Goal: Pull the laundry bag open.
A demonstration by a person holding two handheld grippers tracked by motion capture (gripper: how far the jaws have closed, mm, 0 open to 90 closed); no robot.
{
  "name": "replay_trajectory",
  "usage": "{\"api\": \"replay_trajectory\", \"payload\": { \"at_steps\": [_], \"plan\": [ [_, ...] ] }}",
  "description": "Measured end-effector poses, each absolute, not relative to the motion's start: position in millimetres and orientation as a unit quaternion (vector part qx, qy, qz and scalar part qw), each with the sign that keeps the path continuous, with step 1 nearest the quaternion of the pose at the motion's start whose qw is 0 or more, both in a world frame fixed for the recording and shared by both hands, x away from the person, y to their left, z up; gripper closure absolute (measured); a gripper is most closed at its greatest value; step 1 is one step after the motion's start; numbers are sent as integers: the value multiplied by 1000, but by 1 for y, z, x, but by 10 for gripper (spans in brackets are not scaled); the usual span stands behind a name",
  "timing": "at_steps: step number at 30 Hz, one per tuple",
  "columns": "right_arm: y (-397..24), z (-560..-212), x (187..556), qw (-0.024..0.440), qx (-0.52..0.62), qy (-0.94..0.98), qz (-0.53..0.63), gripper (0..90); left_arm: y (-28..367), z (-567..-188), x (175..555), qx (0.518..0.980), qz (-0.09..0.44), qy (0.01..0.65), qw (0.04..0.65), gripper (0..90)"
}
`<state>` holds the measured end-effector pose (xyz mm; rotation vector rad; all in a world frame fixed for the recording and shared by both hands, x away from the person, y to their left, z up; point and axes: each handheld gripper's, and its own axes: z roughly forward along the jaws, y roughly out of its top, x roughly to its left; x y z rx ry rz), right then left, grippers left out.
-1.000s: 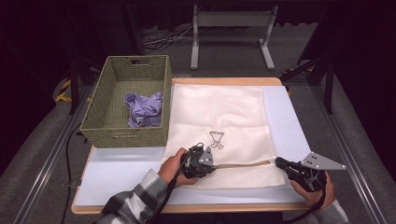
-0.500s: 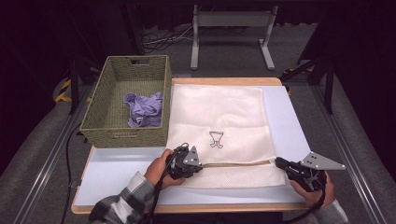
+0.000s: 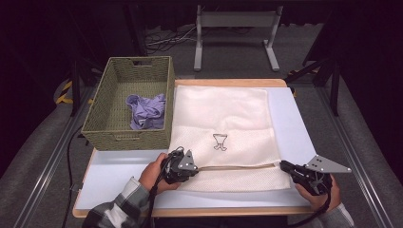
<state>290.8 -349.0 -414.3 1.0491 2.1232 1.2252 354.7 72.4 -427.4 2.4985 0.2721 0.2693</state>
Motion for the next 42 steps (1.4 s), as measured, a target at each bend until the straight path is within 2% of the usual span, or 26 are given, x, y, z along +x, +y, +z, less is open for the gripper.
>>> {"api": "replay_trajectory", "payload": {
  "at_steps": [26, 42],
  "plan": [
    [-351, -417, 292, 233, 388, 777, 437, 856, 131, -427, 353, 936, 108, 137, 306, 818],
    [-349, -418, 292, 230, 386, 781, 433, 856, 145, -427, 354, 936, 106, 136, 307, 818]
  ]
}}
